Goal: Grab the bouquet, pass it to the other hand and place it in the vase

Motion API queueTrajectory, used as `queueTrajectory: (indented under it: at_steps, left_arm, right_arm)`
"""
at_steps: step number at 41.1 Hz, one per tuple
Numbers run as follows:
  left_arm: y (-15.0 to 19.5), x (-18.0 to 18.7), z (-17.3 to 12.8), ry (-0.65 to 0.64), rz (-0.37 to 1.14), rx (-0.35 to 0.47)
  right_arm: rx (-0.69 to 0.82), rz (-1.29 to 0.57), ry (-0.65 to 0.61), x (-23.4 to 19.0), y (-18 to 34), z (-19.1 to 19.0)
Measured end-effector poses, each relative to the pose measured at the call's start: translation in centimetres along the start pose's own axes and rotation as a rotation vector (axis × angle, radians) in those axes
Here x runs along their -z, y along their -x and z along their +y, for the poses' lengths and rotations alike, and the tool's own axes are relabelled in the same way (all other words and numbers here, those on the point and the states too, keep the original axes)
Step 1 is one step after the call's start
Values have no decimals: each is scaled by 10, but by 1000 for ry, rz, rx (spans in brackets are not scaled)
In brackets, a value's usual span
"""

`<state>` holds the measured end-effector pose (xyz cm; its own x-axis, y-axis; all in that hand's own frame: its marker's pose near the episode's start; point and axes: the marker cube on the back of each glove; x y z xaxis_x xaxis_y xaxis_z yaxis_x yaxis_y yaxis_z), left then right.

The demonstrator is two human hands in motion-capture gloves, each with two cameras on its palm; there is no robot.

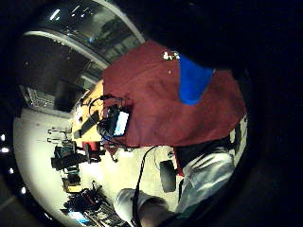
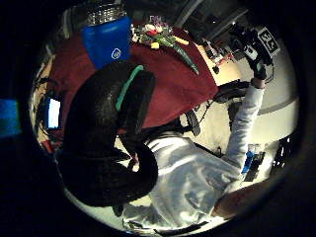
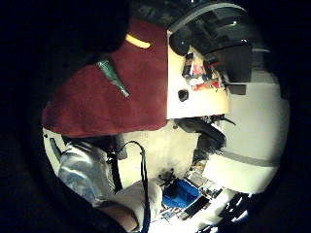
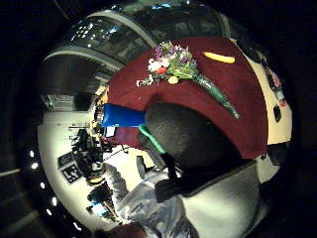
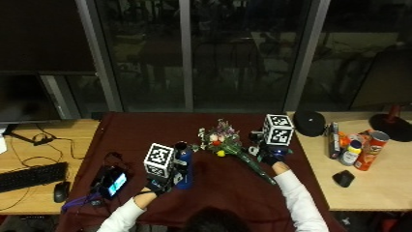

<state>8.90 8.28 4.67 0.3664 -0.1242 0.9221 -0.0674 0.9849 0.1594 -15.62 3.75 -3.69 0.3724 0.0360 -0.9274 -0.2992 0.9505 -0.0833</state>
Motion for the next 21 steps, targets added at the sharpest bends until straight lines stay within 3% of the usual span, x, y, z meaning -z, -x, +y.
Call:
queueTrajectory:
  at_steps: [9,21]
  left_arm:
    - [-10,-8,-4,-37,-66,-17]
    - [-36,-6,-18,-61,-28,-86]
  right_arm:
    - [-50,-89,50,3,-15,-16]
    - [-147,-113,77,-26,-38,-46]
